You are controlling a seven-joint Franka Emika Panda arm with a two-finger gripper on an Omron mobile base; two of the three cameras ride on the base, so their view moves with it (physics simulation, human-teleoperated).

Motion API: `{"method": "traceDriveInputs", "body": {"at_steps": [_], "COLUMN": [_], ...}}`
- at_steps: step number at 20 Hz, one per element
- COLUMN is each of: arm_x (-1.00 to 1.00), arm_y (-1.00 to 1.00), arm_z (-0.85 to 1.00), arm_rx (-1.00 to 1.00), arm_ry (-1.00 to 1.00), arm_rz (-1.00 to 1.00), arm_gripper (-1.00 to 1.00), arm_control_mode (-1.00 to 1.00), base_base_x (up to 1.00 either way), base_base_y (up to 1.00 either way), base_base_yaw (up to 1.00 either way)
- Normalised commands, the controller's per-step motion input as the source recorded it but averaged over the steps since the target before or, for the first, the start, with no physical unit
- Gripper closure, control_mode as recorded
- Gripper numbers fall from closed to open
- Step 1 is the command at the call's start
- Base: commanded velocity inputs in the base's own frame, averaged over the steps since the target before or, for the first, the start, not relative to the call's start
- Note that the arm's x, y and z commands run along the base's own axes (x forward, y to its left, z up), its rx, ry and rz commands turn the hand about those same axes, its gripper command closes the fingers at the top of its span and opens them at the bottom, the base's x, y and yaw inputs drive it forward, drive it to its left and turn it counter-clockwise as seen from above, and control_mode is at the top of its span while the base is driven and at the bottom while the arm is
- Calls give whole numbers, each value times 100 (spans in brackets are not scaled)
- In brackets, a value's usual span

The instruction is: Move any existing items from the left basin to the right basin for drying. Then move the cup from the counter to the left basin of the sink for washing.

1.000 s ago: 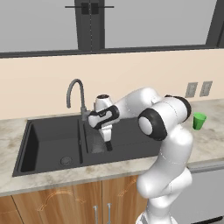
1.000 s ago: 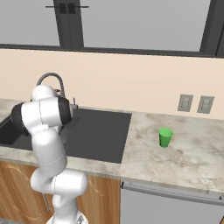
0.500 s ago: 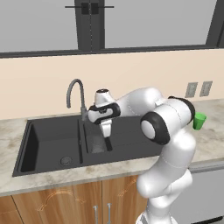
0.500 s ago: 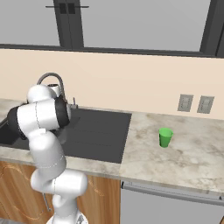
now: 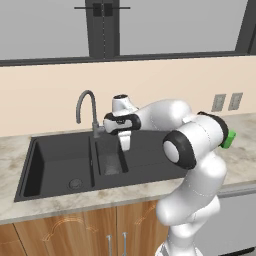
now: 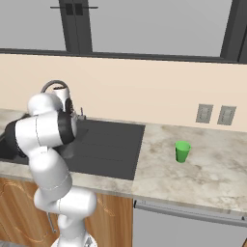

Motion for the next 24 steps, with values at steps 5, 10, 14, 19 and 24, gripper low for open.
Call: {"method": "traceDriveInputs", "body": {"at_steps": [5, 10, 14, 19, 24], "arm_x": [-5, -5, -6, -7, -9], "arm_y": [-29, -35, -48, -46, -44], "arm_z": [25, 17, 18, 19, 26], "arm_rx": [0, 0, 0, 0, -1], "arm_ry": [1, 1, 1, 0, 0], "arm_rz": [-9, -7, -6, -5, -4], "arm_gripper": [-100, -100, -100, -100, -100], "arm_control_mode": [-100, -100, -100, -100, -100], "base_base_x": [0, 0, 0, 0, 0], "base_base_y": [0, 0, 0, 0, 0], "base_base_yaw": [0, 0, 0, 0, 0]}}
